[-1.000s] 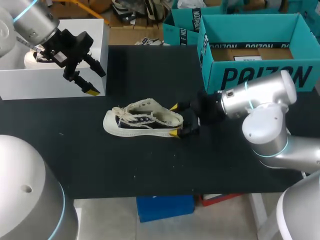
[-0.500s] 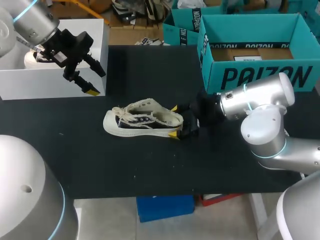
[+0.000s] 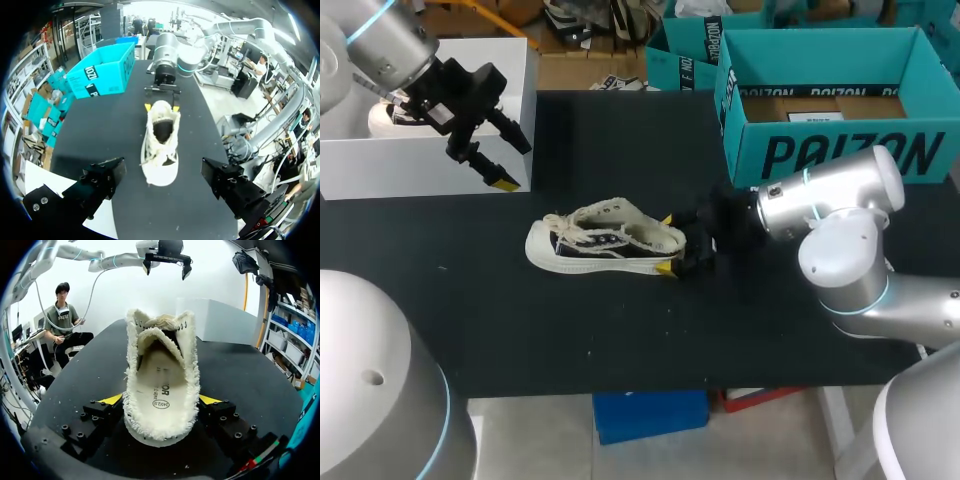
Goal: Take the shoe out of the shoebox, open the shoe tongue, remove and reinsert the insole, then place the shoe into the shoebox
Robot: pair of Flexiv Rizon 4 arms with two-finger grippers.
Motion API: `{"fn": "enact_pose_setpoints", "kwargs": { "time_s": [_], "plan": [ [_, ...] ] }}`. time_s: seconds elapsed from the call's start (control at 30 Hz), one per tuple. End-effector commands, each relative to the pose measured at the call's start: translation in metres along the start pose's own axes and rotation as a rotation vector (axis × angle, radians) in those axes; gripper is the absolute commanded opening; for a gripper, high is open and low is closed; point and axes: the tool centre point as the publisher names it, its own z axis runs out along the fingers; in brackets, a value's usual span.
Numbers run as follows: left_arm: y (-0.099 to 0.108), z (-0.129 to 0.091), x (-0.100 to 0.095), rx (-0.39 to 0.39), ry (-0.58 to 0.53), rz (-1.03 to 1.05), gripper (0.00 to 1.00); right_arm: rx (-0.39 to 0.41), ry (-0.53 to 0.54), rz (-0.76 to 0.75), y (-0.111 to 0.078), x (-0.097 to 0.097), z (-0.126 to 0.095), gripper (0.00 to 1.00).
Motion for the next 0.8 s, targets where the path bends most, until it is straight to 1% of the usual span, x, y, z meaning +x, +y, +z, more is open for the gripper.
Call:
{"fn": "enact_pose_setpoints", "kwargs": {
  "time_s": [0.03,0.4,0.47,0.67,0.8],
  "plan": [
    [0.001,0.001,0.000,0.000,-0.004,0.002,1.00,0.002,0.002,0.001,-0.001,-0.002,0.005,0.00],
    [0.001,0.001,0.000,0.000,-0.004,0.002,1.00,0.002,0.002,0.001,-0.001,-0.002,0.005,0.00],
    [-0.007,0.005,0.003,-0.058,0.005,-0.045,1.00,0.002,0.002,0.001,-0.001,-0.002,0.005,0.00],
    [-0.024,0.018,0.010,-0.135,0.008,-0.158,1.00,0.002,0.002,0.001,-0.001,-0.002,0.005,0.00],
    [-0.034,0.026,0.012,-0.189,-0.029,-0.250,1.00,0.002,0.002,0.001,-0.001,-0.002,0.005,0.00]
  ]
}}
